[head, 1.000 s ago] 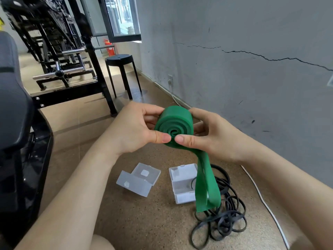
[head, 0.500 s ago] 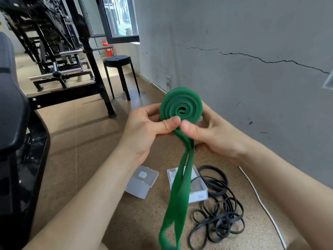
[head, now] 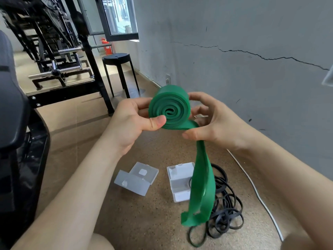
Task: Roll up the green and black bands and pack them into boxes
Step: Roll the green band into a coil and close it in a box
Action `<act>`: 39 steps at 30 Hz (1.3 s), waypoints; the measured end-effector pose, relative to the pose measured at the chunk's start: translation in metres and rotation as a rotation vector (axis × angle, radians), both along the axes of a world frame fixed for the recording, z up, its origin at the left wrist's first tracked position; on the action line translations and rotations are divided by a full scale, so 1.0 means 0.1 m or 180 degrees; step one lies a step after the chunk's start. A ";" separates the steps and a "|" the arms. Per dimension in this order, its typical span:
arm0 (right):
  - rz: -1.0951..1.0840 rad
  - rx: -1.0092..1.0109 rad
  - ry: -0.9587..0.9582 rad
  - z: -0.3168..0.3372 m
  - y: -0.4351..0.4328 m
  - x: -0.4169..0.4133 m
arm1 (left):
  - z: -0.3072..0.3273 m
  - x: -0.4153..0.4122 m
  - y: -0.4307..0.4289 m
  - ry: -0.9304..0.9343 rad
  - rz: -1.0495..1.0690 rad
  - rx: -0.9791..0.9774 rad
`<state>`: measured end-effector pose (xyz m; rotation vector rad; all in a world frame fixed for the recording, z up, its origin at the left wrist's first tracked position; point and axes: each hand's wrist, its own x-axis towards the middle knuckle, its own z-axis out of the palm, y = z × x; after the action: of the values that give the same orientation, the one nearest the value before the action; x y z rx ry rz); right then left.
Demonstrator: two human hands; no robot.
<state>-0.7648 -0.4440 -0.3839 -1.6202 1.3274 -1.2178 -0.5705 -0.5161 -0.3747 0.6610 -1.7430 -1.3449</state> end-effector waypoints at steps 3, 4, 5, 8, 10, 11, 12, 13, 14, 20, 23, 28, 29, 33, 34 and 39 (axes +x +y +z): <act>0.0095 -0.0065 0.0030 0.02 0.03 -0.02 | 0.03 0.02 0.00 -0.0579 0.0045 -0.0442; 0.0125 -0.0083 0.0034 0.02 0.03 -0.01 | 0.03 0.02 0.00 -0.0714 0.0056 -0.0534; 0.0110 -0.0109 0.0083 0.01 0.03 -0.01 | 0.03 0.01 0.00 -0.0833 0.0060 -0.0610; -0.0176 -0.0217 0.0239 -0.01 0.03 0.04 | 0.04 0.00 0.01 -0.1217 0.0095 -0.0851; -0.0319 -0.0276 0.0254 -0.03 0.01 0.05 | 0.01 -0.02 0.01 -0.1161 0.0135 -0.0794; -0.0342 -0.0293 0.0196 -0.03 0.01 0.05 | -0.01 -0.04 0.02 -0.0909 0.0129 -0.0596; -0.0355 -0.0297 0.0035 -0.03 0.00 0.04 | -0.04 -0.08 0.04 -0.0542 0.0108 -0.0290; -0.0365 -0.0294 -0.0240 -0.02 0.00 0.03 | -0.08 -0.13 0.06 -0.0156 0.0068 0.0057; -0.0365 -0.0271 -0.0585 -0.02 0.00 0.03 | -0.11 -0.19 0.09 0.0188 0.0003 0.0377; -0.0253 -0.0018 -0.1461 -0.04 -0.02 0.10 | -0.12 -0.34 0.19 0.0560 0.0303 0.0522; 0.0086 0.0302 -0.1172 -0.11 -0.01 0.13 | -0.08 -0.30 0.16 0.0572 0.0452 0.0354; 0.0000 0.0132 0.0363 -0.24 -0.04 0.27 | -0.02 -0.24 0.14 0.0517 0.0608 0.0307; -0.0020 0.0124 0.0292 -0.22 -0.04 0.28 | -0.01 -0.22 0.13 0.0507 0.0613 0.0316; 0.0143 0.0106 0.0209 -0.16 -0.02 0.24 | 0.04 -0.12 0.11 0.0370 0.0533 0.0266; 0.0137 0.0054 0.0312 -0.14 -0.02 0.20 | 0.05 -0.09 0.10 0.0331 0.0521 0.0261; -0.0110 -0.0002 0.0455 -0.05 -0.01 0.01 | 0.08 0.00 0.06 0.0132 0.0379 0.0150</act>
<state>-0.7640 -0.4451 -0.3888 -1.7183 1.4486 -1.1403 -0.5708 -0.5097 -0.3663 0.7462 -1.6179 -1.3117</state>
